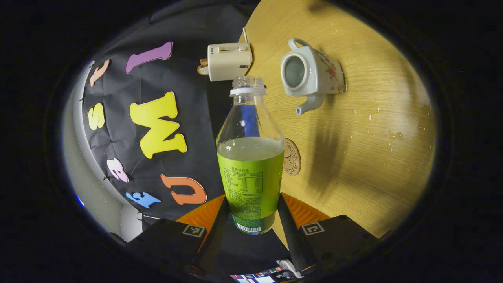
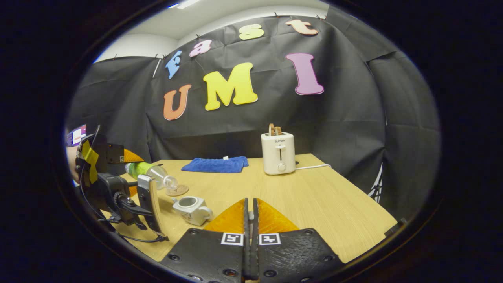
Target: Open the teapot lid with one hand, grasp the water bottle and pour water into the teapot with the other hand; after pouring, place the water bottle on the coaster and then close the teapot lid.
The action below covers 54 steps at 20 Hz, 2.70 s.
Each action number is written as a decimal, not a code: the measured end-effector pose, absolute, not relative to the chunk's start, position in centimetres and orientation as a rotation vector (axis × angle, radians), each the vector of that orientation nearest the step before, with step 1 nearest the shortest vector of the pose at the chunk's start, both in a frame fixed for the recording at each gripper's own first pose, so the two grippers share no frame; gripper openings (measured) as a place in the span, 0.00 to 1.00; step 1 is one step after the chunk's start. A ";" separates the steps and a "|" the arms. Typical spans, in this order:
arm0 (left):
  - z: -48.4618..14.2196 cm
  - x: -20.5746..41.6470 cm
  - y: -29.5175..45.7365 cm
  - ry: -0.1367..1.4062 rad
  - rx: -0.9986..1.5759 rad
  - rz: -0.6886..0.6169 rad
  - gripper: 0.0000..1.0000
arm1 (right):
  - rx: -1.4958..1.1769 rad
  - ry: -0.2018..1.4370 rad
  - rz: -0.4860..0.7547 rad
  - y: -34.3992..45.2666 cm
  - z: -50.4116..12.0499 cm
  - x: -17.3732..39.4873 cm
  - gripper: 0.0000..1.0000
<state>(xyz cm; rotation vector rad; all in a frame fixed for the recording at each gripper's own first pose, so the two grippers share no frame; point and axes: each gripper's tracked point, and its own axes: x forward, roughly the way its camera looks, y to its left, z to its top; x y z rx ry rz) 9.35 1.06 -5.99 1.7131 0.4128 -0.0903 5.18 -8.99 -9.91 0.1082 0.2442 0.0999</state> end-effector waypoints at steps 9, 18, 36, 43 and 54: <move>-4.6 10.6 0.3 0.387 1.889 -0.087 0.74 | 0.122 0.245 0.087 -10.1 -10.5 4.7 0.00; -2.8 11.2 -0.6 0.342 2.042 -0.050 0.74 | 0.127 0.238 0.086 -10.2 -10.6 4.6 0.00; 0.7 11.2 -1.9 0.303 2.267 0.032 0.74 | 0.137 0.220 0.101 -9.8 -10.1 4.1 0.00; 1.0 11.3 -2.2 0.297 2.268 0.042 0.73 | 0.137 0.213 0.099 -10.0 -9.8 4.0 0.00; -0.3 11.8 -1.0 0.232 2.005 0.044 0.73 | 0.132 0.200 0.080 -10.1 -8.9 3.5 0.00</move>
